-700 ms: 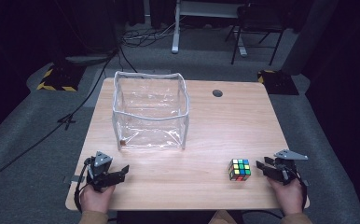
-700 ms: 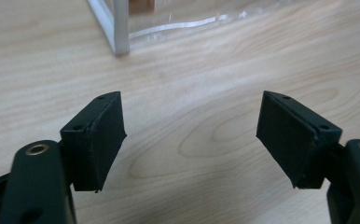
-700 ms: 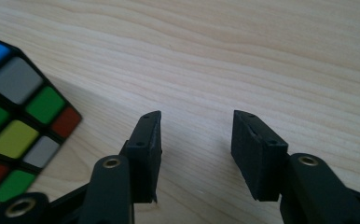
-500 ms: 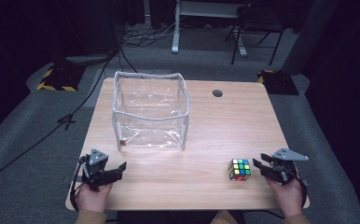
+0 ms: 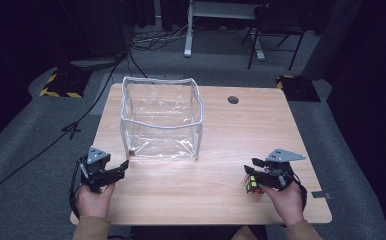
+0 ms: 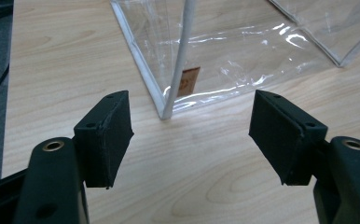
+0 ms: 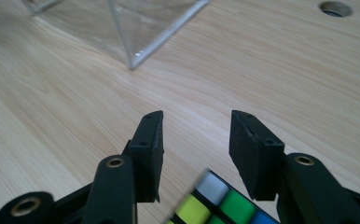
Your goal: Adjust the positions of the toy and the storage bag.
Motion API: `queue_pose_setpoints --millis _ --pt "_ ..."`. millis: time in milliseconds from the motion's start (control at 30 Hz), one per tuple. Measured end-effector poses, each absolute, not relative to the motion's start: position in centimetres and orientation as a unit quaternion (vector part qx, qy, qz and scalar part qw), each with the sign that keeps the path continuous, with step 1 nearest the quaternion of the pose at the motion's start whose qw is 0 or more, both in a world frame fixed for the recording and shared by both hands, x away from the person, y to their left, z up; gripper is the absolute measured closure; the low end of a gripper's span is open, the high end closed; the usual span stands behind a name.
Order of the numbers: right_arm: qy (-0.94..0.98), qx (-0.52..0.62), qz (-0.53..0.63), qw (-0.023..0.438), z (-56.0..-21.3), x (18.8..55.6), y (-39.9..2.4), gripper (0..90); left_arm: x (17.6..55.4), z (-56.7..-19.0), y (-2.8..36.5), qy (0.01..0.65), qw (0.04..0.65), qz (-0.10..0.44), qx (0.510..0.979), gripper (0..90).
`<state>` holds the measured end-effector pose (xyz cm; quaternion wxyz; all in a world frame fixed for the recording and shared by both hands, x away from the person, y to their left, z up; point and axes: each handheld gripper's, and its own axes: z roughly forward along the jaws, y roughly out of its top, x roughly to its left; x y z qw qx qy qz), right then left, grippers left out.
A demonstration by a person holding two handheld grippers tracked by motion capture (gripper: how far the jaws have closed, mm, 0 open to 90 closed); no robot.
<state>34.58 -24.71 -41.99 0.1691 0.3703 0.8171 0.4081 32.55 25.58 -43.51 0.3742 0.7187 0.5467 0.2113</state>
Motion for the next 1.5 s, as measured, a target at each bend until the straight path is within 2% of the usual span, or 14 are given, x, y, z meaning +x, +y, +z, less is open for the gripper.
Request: queue_pose_setpoints --millis 233,400,533,600,767,800,867,900,933,967,1200,1500 --pt "0.838 0.33 0.406 0.154 -41.1 36.0 -19.3 58.1 34.6 -43.5 25.4 0.543 0.367 0.225 0.721 39.1" --pt "0.845 0.313 0.406 0.151 -41.0 37.7 -15.8 60.5 35.7 -43.9 26.1 0.534 0.394 0.193 0.723 60.3" --pt "0.843 0.319 0.411 0.135 -41.3 39.5 -14.1 63.6 36.2 -44.2 26.0 0.525 0.397 0.19 0.728 60.8" --pt "0.842 0.322 0.411 0.134 -41.5 40.4 -13.1 67.2 36.6 -44.4 25.6 0.519 0.388 0.196 0.736 67.5" --pt "0.843 0.322 0.407 0.142 -41.7 41.4 -11.9 69.4 37.0 -44.7 25.7 0.522 0.386 0.189 0.737 74.9" --pt "0.843 0.322 0.409 0.138 -41.9 41.9 -11.4 72.8 37.1 -44.8 26.0 0.518 0.396 0.176 0.737 80.3" --pt "0.844 0.321 0.409 0.133 -42.0 42.2 -11.2 75.1 37.0 -44.7 25.9 0.517 0.392 0.184 0.739 82.8" --pt "0.845 0.322 0.408 0.127 -42.0 42.6 -10.9 82.2 36.9 -44.6 25.5 0.507 0.378 0.198 0.749 86.0" --pt "0.845 0.322 0.408 0.127 -42.0 42.6 -10.9 82.2 36.9 -44.6 25.5 0.507 0.378 0.198 0.749 86.6" --pt "0.845 0.319 0.411 0.122 -42.0 42.7 -10.7 86.4 36.9 -44.6 25.4 0.507 0.376 0.203 0.748 86.7" --pt "0.85 0.316 0.403 0.124 -41.9 41.3 -11.4 86.8 35.4 -44.3 24.7 0.493 0.368 0.188 0.766 86.7" --pt "0.847 0.31 0.418 0.108 -42.1 35.3 -16.2 86.6 30.9 -44.4 21.5 0.443 0.38 0.171 0.794 86.6"
